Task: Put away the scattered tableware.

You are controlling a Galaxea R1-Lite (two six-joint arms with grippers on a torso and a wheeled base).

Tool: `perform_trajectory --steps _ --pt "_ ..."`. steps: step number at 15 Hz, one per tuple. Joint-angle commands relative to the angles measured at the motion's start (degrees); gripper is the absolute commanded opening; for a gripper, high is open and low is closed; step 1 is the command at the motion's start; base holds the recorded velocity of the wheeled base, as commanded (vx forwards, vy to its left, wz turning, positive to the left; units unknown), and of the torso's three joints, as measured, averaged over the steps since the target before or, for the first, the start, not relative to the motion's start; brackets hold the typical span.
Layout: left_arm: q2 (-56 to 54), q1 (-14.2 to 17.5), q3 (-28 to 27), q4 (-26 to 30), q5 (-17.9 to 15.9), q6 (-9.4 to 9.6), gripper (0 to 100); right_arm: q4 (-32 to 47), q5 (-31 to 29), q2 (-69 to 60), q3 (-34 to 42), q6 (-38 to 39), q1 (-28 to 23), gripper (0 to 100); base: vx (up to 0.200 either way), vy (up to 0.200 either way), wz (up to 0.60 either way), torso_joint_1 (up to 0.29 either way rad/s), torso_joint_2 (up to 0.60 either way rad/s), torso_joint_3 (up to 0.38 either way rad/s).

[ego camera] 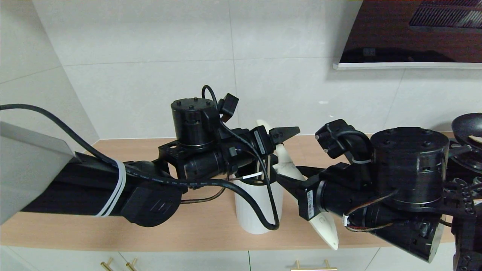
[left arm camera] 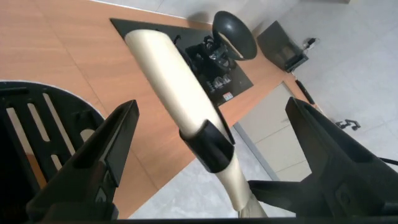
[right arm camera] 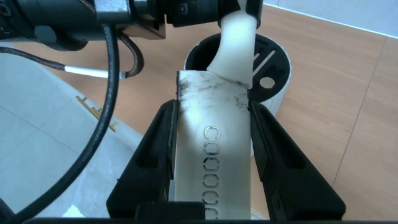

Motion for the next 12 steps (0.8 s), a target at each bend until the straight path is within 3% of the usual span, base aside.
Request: perform_trajectory --steps 1,4,5,12 --pt "-0.17 0.01 -0.01 -0.01 0.03 -0.03 100 -0.03 0.01 0.45 -0.08 -0.01 0.04 0 0.0 0.0 0.0 0.0 0.0 0.0" --pt "-0.08 0.01 -0.01 -0.01 0.12 -0.03 100 -0.38 0.01 0.45 -0.08 -0.01 0.04 0 0.0 0.0 0.0 0.0 0.0 0.0" --pt "0.01 0.01 -0.1 -0.01 0.12 -0.03 0 -0.38 -0.08 0.45 -0.08 -0.01 0.04 0 0.0 0.0 0.0 0.0 0.0 0.0" --pt "0.01 0.01 -0.36 -0.01 -0.06 -0.12 0 -0.99 -0.43 0.36 -0.17 -0.01 -0.05 0 0.0 0.0 0.0 0.0 0.0 0.0"
